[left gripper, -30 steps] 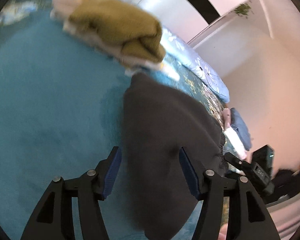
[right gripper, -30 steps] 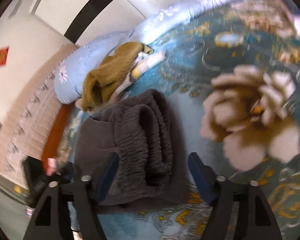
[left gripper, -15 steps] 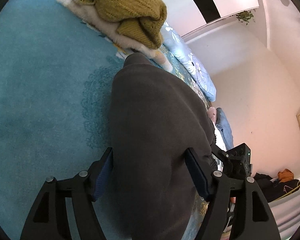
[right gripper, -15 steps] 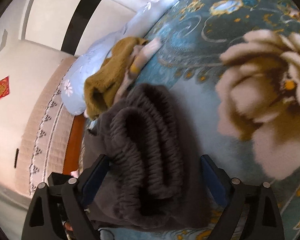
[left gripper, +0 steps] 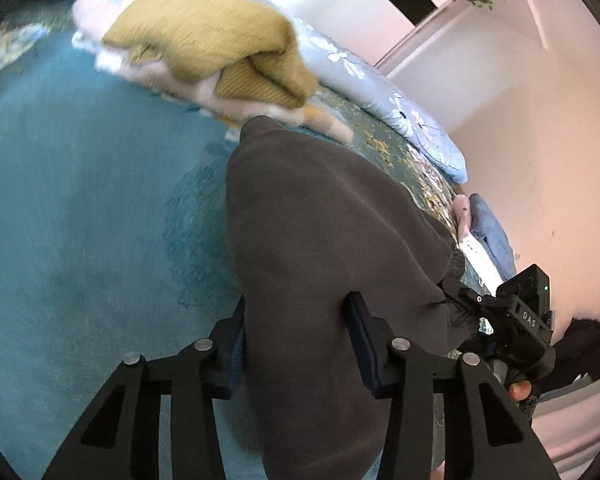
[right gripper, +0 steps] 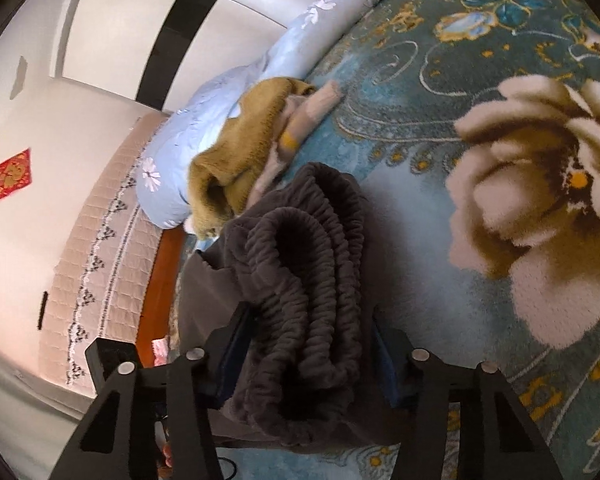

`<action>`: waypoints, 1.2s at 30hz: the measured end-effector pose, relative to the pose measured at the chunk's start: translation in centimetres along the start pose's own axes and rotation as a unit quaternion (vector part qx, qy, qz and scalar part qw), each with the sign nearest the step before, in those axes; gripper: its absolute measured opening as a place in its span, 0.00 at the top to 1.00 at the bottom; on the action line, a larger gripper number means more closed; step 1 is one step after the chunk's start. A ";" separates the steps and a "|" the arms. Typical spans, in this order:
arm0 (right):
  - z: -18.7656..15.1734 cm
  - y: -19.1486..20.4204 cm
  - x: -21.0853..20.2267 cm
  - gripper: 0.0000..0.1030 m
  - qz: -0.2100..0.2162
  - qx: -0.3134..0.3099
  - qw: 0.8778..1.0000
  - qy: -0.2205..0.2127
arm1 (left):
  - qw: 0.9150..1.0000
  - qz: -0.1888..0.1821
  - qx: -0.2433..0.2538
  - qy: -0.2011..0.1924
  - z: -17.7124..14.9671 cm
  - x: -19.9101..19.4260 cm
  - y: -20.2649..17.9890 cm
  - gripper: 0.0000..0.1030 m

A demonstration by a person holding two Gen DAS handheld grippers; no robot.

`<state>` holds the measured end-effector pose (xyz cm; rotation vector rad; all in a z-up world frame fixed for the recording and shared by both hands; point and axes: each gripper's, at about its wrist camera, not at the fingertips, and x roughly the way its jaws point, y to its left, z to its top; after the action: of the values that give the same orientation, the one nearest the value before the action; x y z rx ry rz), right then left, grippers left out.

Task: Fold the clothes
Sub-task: 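Lift the folded grey bundle with both grippers and carry it off the bedspread, then carry the grey bundle with both grippers over the folded pink blanket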

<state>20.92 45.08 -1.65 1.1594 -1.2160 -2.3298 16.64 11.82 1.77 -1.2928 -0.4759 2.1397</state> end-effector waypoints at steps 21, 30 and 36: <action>6.8 -3.1 -22.7 0.46 -0.043 -0.035 0.986 -0.157 | 0.971 -0.117 0.209 0.026 5.8 8.2 -24.7 0.57; 14.0 -6.1 -35.0 0.46 -0.112 -0.036 0.967 -0.227 | 0.945 -0.196 0.259 0.046 8.9 16.7 -38.7 0.57; 19.8 -8.9 -40.3 0.46 -0.149 -0.028 0.956 -0.251 | 0.935 -0.222 0.270 0.057 11.0 23.4 -45.9 0.56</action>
<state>32.96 84.01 19.25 0.7952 -1.1724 -2.9953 12.34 61.90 17.37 -0.8850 -0.0958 1.6423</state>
